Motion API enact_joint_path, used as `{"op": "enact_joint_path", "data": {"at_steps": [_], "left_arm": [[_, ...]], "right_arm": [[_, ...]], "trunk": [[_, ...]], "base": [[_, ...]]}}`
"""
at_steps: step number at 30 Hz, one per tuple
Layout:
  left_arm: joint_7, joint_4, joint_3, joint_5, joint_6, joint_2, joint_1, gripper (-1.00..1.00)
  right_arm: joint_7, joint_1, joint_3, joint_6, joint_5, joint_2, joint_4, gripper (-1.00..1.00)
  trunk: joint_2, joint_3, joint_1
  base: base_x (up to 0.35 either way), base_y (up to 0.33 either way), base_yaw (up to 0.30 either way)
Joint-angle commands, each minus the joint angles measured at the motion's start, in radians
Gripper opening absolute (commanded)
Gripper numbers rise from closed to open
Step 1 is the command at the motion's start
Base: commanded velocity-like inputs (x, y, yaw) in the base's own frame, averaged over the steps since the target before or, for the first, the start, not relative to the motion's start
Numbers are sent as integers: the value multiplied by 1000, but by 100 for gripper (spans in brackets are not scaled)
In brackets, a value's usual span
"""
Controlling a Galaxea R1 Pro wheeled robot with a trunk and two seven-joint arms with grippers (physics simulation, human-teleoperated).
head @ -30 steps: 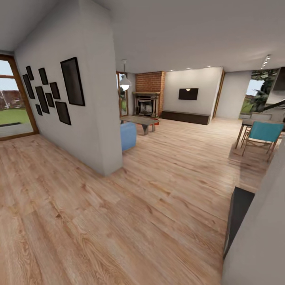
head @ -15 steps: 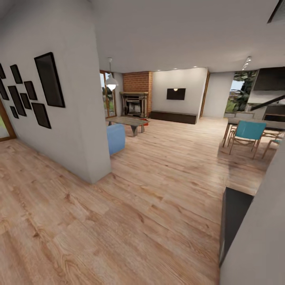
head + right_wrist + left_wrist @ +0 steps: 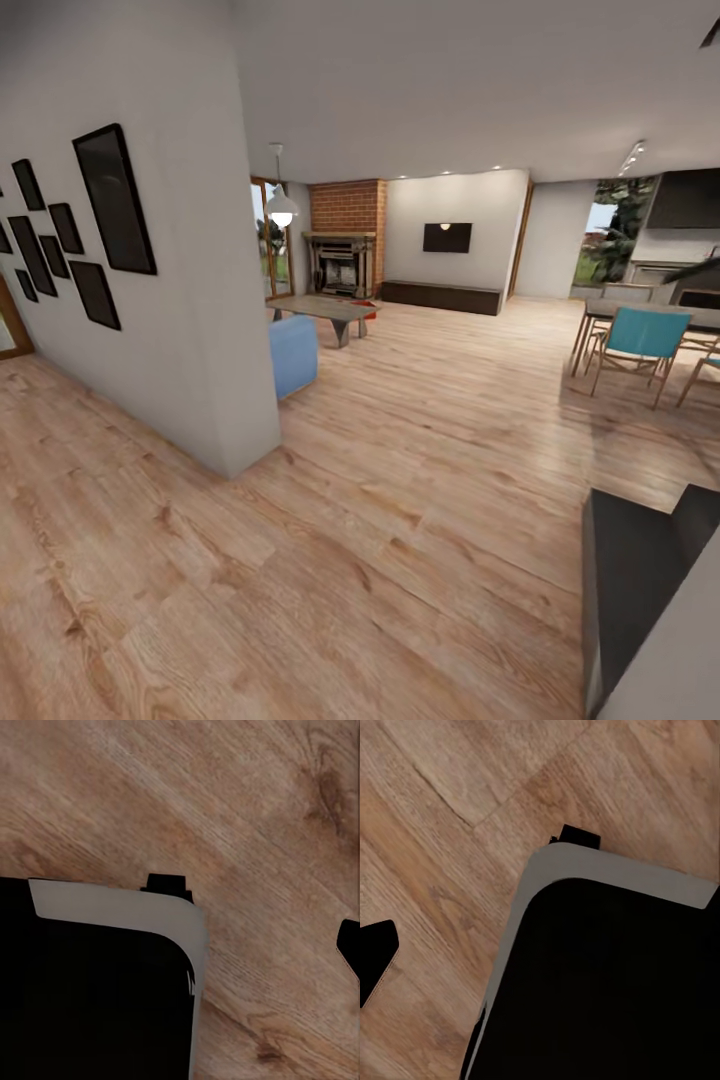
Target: Move the two storage containers from the living room to the garage. In the garage, place one container on the floor and stack the other container on top of it (either order is fine).
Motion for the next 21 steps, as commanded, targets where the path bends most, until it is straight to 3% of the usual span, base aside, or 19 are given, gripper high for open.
{"op": "enact_joint_path", "data": {"at_steps": [1, 7, 21], "left_arm": [[1, -2, 5, 2, 4, 1, 0, 100], [1, -2, 6, 2, 4, 3, 0, 100], [1, -5, 6, 1, 43, 3, 0, 100]], "right_arm": [[2, -1, 7, -7, -3, 0, 3, 100], [2, -1, 5, -8, -2, 2, 4, 100], [3, -1, 6, -7, -2, 3, 3, 100]], "trunk": [[0, -1, 1], [0, -1, 1], [0, -1, 1]], "base": [[323, 9, 0], [323, 3, -81], [324, 0, -246]]}}
